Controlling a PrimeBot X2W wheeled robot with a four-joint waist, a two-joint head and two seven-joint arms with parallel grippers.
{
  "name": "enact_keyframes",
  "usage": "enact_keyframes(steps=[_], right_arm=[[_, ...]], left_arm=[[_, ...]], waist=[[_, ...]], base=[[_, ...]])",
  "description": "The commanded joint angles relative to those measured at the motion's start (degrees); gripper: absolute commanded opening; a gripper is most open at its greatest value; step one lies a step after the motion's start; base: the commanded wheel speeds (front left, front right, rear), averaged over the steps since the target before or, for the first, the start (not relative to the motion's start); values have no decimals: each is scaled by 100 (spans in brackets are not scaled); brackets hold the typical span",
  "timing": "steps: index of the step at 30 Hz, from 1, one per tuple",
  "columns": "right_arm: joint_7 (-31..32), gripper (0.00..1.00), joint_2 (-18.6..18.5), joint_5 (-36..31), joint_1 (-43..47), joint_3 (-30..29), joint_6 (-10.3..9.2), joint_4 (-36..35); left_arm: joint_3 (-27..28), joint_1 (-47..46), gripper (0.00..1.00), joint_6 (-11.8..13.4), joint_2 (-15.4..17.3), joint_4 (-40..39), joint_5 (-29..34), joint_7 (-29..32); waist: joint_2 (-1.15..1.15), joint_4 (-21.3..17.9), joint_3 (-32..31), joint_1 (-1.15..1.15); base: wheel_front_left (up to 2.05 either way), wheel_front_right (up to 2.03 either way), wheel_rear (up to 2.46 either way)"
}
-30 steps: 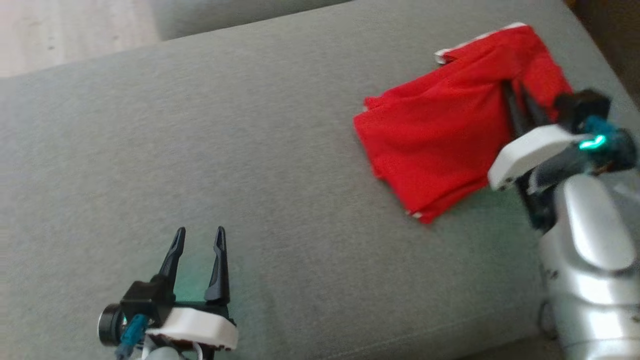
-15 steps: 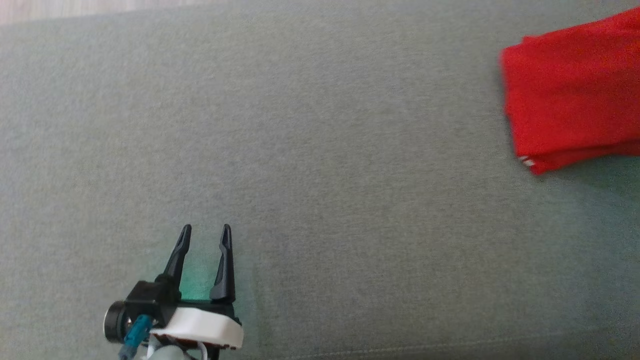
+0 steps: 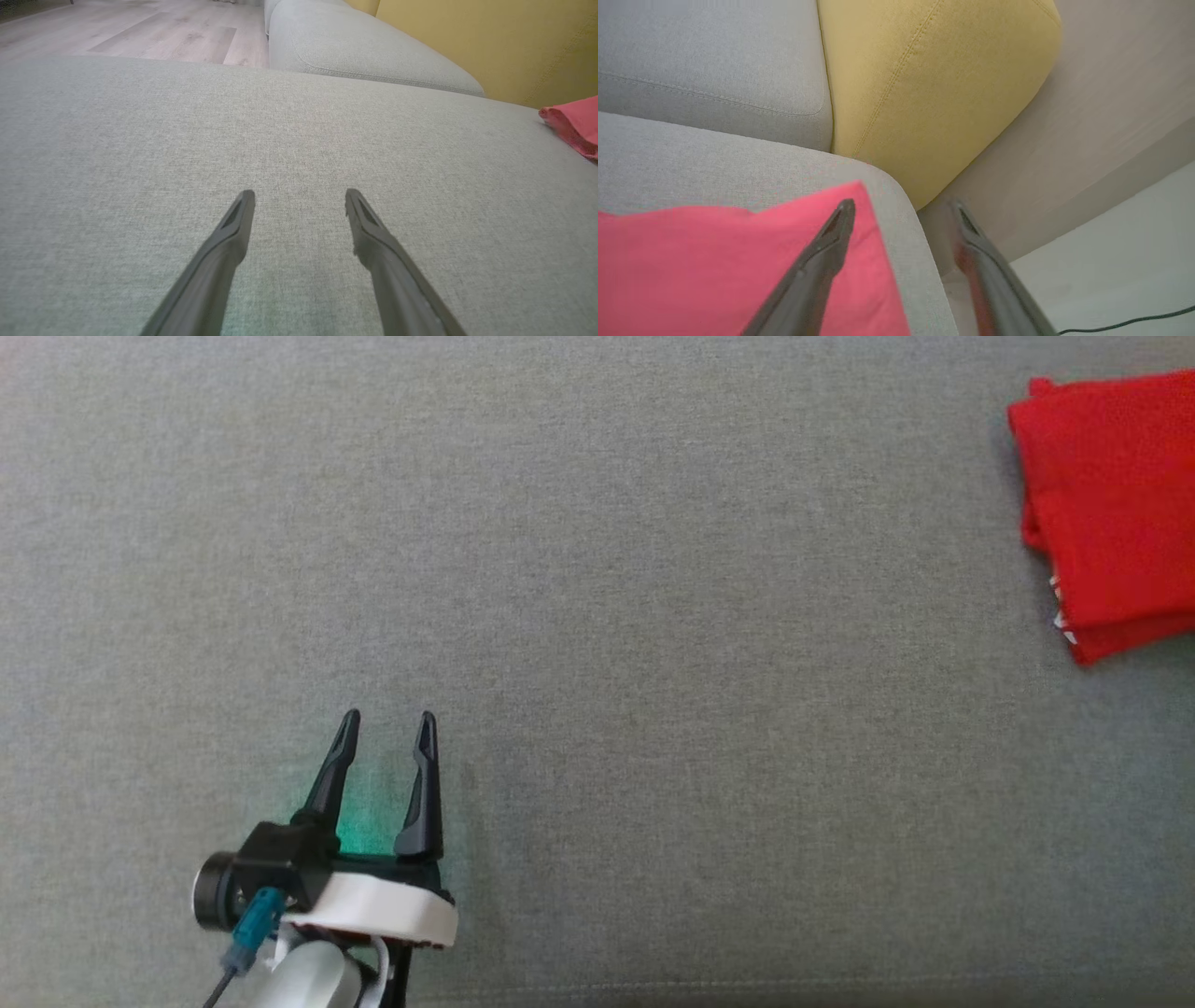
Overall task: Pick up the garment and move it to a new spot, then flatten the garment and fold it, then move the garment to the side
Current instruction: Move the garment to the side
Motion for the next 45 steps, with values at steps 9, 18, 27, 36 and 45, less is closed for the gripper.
enact_keyframes(steps=[9,18,27,36,45], right_arm=[[-512,100,916,-205,113,97,20,-220],[-869,100,1663,340,754,599,20,-660],[-1285,100,2140,1004,1863,1410,20,-1189],[-1565,100,2234,1761,3090,2020,20,-1792],[-1600,100,2237,2442,4237,2365,20,-2559]], left_arm=[[260,-92,100,71,174,-131,-12,-35],[489,62,100,160,234,-70,-176,-80],[714,439,100,295,228,10,-398,-111],[830,968,100,379,202,60,-595,-131],[701,1192,100,421,120,48,-517,-149]], waist=[[0,-191,-463,-1],[0,-266,-1226,-1],[0,-274,-1870,-1],[0,-230,-2182,-1],[0,-164,-2308,-1]], base=[[0,0,0],[0,0,0],[0,0,0],[0,0,0],[0,0,0]])
